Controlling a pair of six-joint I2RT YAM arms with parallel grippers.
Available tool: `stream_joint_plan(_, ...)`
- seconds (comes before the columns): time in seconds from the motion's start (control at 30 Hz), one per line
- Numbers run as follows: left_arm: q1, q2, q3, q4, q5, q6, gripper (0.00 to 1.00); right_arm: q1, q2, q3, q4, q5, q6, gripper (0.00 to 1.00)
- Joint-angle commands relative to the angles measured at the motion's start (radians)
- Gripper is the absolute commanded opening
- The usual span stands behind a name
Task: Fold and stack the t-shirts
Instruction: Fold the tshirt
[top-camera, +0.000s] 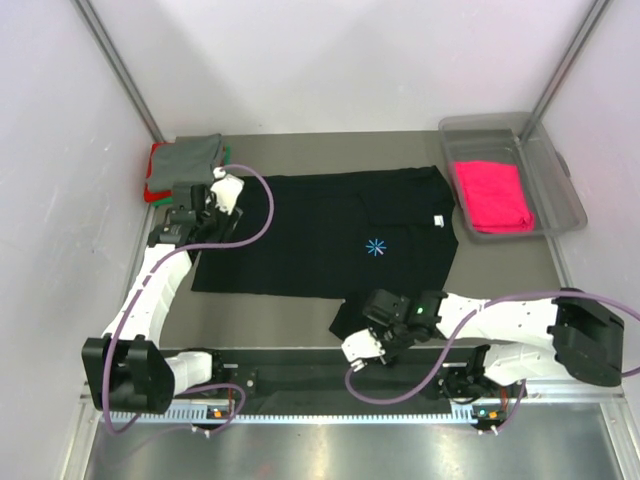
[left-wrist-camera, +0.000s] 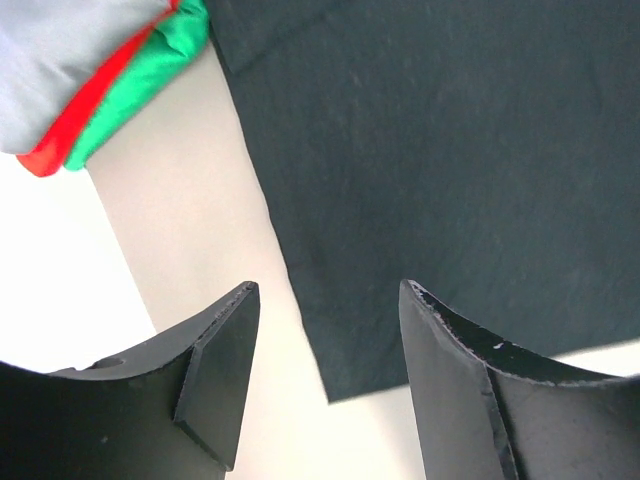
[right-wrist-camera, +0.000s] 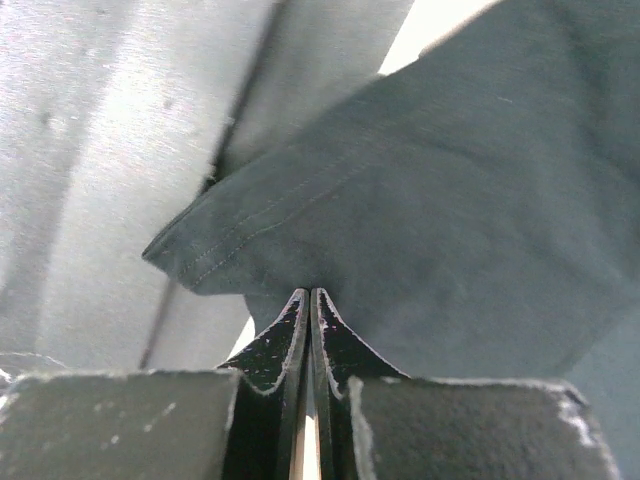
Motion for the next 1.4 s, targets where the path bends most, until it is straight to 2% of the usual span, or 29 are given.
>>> stream_joint_plan(0.0, 0.008, 0.012, -0.012, -0.106, -0.005, 0.110, 0.63, 0.001, -0.078, 0.021, 0.002, 0.055, 0.009, 0.00)
stream_joint_plan(0.17, 0.024, 0.058, -0.049, -0.183, -0.023, 0.092, 0.63, -0.053, -0.124, 0.032, -0.011, 0.060, 0.012, 0.00)
stream_joint_plan(0.3, 0.039, 0.053, -0.124, -0.172, -0.052, 0.091, 0.62, -0.088, -0.137, 0.050, -0.015, 0.029, 0.022, 0.00)
stream_joint_plan(0.43, 0.042, 0.041, -0.192, -0.173, -0.061, 0.101, 0.54, -0.093, -0.137, 0.052, -0.009, 0.025, 0.025, 0.00)
stream_joint_plan(0.57, 0.077, 0.058, -0.227, -0.151, -0.077, 0.108, 0.53, -0.099, -0.140, 0.055, 0.001, 0.022, 0.025, 0.00)
stream_joint_plan(1.13, 0.146, 0.265, -0.190, -0.069, -0.120, 0.113, 0.52, -0.113, -0.187, 0.032, 0.044, 0.017, 0.032, 0.00)
stream_joint_plan(1.37, 0.146, 0.306, -0.195, -0.063, -0.132, 0.110, 0.48, -0.120, -0.216, 0.043, 0.049, 0.020, 0.040, 0.00)
